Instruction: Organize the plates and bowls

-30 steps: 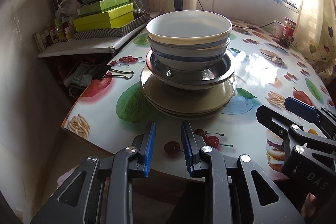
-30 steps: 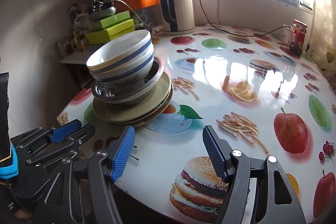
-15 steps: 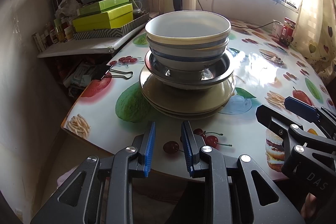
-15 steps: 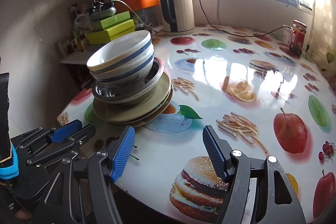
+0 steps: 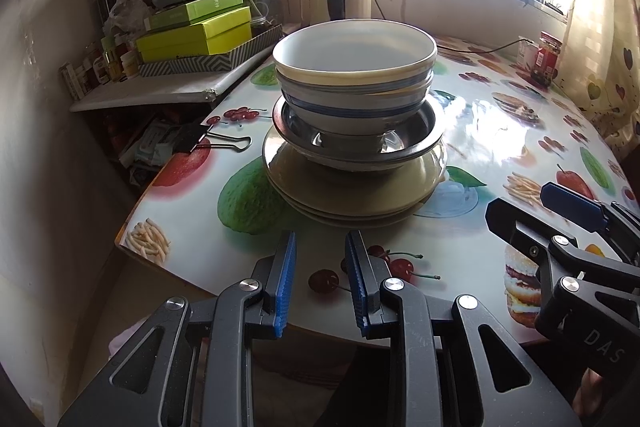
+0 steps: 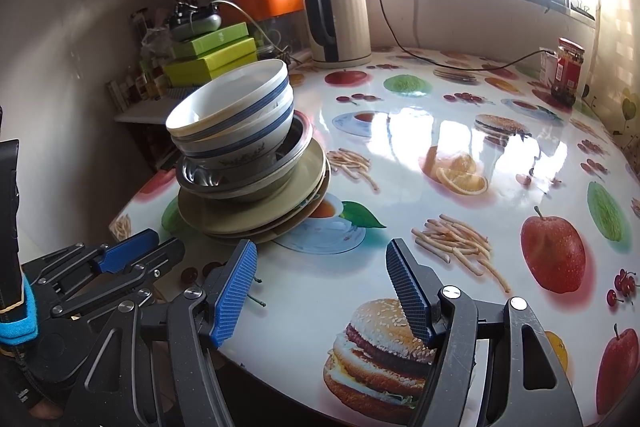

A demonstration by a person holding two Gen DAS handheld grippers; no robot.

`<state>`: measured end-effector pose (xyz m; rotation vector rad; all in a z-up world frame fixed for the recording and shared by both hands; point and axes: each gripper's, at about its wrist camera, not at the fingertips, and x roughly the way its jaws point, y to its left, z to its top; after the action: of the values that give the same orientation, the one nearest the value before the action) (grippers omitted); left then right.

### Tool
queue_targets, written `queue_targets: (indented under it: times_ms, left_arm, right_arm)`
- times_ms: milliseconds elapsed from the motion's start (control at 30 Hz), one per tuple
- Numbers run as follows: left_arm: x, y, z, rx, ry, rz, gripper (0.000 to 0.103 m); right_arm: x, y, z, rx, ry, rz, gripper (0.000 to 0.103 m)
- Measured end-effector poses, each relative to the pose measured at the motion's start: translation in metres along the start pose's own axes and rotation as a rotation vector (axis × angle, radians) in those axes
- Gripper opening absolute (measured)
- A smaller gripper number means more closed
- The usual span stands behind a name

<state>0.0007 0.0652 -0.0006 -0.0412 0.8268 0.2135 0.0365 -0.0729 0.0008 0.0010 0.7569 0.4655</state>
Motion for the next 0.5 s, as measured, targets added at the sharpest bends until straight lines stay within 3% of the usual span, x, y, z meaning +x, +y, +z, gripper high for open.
queue_targets:
  times_ms: [500]
  left_arm:
    - [-0.0007, -0.0001, 0.0, 0.005, -0.002, -0.008, 0.026]
  right_arm:
    - [-0.0007, 0.0002, 0.0003, 0.001, -0.002, 0.0, 0.068]
